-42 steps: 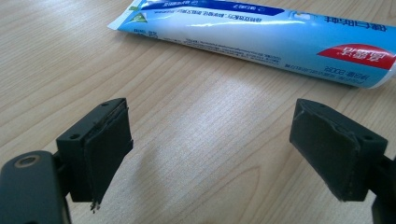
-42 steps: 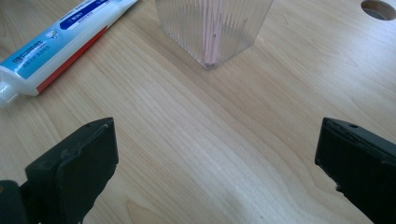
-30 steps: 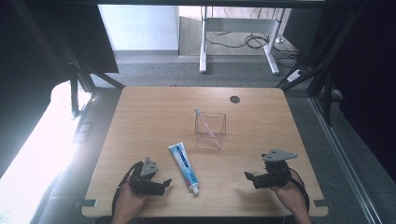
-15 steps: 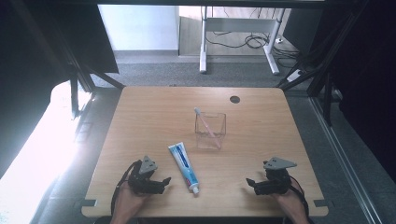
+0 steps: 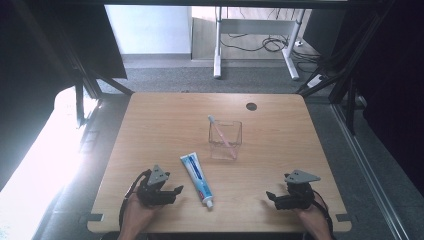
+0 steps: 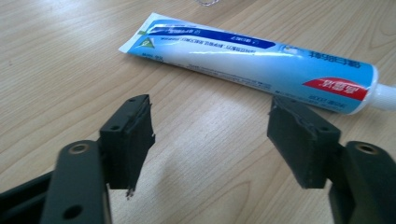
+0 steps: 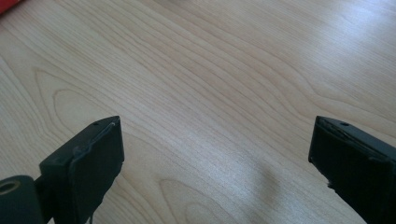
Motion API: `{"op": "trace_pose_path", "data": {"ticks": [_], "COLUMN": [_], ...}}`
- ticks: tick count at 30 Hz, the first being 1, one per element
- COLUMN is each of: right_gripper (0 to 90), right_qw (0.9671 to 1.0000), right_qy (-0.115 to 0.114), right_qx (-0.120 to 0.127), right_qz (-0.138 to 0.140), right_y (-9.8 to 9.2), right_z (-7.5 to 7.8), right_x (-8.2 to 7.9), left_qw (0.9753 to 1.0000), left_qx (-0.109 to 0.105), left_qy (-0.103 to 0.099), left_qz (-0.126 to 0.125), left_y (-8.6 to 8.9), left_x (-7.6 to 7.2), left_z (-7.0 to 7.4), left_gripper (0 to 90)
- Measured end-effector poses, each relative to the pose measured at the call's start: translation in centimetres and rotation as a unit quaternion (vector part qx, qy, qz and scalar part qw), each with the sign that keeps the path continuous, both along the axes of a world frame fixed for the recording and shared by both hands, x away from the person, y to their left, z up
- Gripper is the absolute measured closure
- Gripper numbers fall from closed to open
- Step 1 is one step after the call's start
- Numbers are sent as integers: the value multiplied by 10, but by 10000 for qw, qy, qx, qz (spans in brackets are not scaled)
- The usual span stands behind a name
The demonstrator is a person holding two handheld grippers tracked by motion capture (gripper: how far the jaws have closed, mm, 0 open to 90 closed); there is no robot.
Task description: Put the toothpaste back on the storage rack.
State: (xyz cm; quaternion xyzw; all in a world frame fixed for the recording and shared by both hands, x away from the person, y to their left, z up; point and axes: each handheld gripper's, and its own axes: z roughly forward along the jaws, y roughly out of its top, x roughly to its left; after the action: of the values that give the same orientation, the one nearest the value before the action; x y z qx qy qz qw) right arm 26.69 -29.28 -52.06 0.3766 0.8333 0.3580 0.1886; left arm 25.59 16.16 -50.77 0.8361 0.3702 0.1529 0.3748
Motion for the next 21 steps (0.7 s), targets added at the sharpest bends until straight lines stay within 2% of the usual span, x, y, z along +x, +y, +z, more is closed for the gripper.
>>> {"op": "trace_pose_path", "data": {"ticks": [5,21], "right_gripper": [39,49], "right_qw": [10000,10000], "right_qy": [-5,-11], "right_qx": [6,-28], "right_qz": [-26,-80], "right_y": [-2,-8], "right_z": [0,-2], "right_x": [0,2], "left_qw": [10000,9990], "left_qx": [-65,-93], "left_qy": [33,202], "left_qz": [-46,-380], "left_y": [0,-15], "left_x": [1,9], "left_z": [3,12], "left_gripper": [411,763]}}
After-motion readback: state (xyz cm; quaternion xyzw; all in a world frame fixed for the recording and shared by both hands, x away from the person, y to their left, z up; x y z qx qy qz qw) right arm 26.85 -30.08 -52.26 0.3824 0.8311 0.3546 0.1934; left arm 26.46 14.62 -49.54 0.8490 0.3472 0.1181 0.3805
